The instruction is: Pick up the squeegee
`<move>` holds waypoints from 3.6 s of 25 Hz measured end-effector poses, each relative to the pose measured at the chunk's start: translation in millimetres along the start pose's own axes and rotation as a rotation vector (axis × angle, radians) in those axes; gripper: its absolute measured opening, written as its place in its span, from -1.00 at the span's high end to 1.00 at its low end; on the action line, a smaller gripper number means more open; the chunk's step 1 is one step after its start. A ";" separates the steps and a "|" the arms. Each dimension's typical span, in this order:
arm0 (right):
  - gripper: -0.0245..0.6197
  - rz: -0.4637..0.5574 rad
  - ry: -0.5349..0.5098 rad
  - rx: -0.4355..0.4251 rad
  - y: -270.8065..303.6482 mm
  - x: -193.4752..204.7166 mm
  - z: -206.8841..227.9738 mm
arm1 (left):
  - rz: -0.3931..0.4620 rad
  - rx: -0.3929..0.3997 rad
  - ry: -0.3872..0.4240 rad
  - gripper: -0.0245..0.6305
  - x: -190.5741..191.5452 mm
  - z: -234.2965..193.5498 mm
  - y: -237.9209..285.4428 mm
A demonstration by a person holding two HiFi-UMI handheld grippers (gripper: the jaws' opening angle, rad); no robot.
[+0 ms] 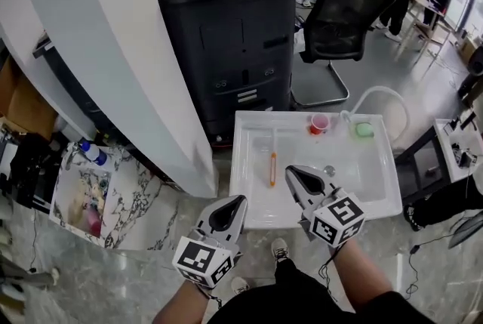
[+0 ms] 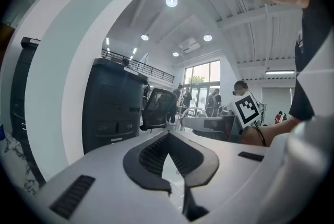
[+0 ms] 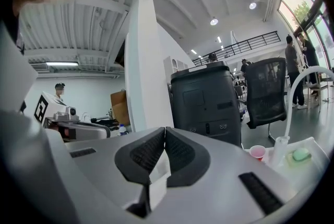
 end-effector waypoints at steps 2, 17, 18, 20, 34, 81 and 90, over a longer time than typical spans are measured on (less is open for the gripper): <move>0.87 -0.010 0.005 -0.006 8.6 0.8 17.7 | -0.006 -0.006 -0.002 0.88 -0.2 -0.5 15.1; 0.65 -0.100 0.129 -0.088 80.3 24.5 116.1 | -0.074 -0.035 -0.016 0.88 1.4 -17.3 99.8; 0.63 -0.109 0.137 -0.092 85.1 26.7 120.8 | -0.079 -0.039 -0.016 0.88 1.8 -18.8 104.0; 0.61 -0.128 0.150 -0.099 94.5 31.3 130.5 | -0.090 -0.049 -0.018 0.87 2.2 -21.8 112.5; 0.36 -0.314 0.292 -0.126 162.4 96.9 183.6 | -0.143 -0.112 -0.037 0.39 17.1 -38.0 135.1; 0.76 -0.262 0.554 -0.237 176.0 106.5 117.1 | -0.101 -0.196 -0.100 0.39 40.9 -42.4 -3.5; 0.76 -0.055 0.379 -0.192 89.9 36.0 13.7 | -0.023 -0.088 -0.032 0.42 36.9 -35.9 -80.5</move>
Point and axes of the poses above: the fingertips, and each gripper's own axes: y forward along the fingers, z to its right, x out of its underside, the point moved 8 cm from there along -y, backward along the fingers, and after that the axes turned 8 degrees about -z, right-handed, at the moved point
